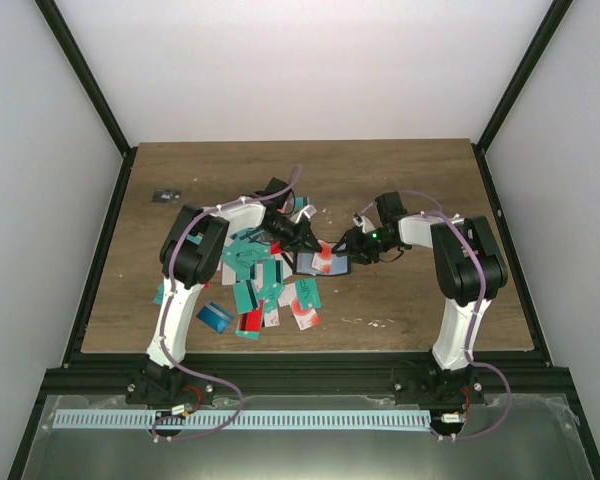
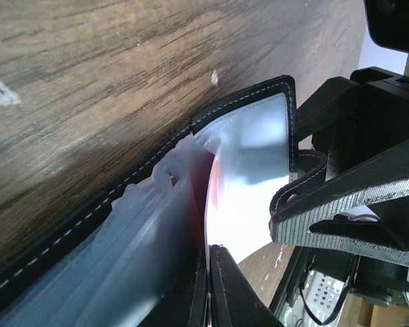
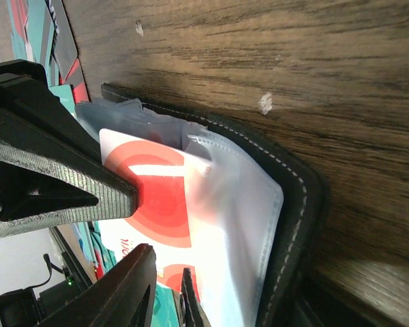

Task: Put the credit cards into the card holder

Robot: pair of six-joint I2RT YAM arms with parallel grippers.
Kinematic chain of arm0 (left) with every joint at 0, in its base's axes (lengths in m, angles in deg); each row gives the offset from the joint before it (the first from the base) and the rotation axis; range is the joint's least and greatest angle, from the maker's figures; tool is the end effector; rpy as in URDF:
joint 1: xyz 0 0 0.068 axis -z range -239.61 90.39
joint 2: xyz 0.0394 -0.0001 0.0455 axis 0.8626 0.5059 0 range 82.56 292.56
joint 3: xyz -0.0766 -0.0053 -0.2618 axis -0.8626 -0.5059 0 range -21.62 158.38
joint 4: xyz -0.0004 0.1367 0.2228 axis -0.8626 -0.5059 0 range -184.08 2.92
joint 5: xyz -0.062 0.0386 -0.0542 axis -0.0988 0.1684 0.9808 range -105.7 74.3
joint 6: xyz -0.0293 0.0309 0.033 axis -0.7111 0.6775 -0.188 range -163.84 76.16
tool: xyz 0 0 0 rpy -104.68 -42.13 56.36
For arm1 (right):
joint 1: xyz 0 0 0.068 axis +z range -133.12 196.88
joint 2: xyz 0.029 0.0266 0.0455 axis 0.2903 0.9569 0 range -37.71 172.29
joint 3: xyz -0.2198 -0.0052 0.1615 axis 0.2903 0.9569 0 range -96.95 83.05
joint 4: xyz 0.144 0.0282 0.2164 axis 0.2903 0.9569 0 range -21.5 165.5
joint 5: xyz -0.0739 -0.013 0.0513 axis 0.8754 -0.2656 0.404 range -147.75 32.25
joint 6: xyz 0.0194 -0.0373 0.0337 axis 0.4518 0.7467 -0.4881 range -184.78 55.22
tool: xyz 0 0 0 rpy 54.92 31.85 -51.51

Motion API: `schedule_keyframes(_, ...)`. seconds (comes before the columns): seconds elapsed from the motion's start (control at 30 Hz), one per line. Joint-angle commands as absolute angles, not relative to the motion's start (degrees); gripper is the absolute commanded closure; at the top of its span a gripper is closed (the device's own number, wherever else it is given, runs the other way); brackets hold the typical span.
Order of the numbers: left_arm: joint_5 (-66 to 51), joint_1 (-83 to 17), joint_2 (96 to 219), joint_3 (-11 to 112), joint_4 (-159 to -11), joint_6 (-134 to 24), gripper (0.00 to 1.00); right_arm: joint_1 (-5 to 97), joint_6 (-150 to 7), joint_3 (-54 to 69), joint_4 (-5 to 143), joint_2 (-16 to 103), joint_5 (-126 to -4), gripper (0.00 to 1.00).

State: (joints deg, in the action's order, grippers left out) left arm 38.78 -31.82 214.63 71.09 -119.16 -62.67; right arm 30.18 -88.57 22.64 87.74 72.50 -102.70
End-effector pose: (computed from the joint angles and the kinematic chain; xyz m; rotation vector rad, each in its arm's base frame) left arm 0.3886 -0.2375 0.1108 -0.4334 -2.6511 1.4390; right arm 0.3354 0.1051 0.1202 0.0425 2.7925 1.2560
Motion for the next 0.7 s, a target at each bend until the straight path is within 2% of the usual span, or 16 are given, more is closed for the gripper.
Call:
schedule_keyframes(0.0,38.44,-31.31,215.09,69.62,-114.19,-65.28,0.96,28.65,-87.1,23.34,91.9,73.08,-93.67,0.55)
schedule_keyframes(0.2,36.61,-31.31,215.55,69.93,-115.34,-64.4,0.96,27.52,-84.12,19.52,96.96,69.9,-91.41,0.38)
schedule_keyframes(0.37,35.76,-31.26,215.63,70.1,-116.16,-63.82,0.96,27.43,-81.92,18.24,100.86,67.26,-89.24,0.34)
schedule_keyframes(0.47,35.35,-31.22,215.55,70.14,-116.43,-63.71,0.96,27.41,-81.42,19.8,101.5,65.11,-89.39,0.38)
schedule_keyframes(0.67,34.79,-31.13,215.37,70.03,-116.68,-63.65,0.96,27.42,-81.62,25.27,99.35,61.58,-92.31,0.58)
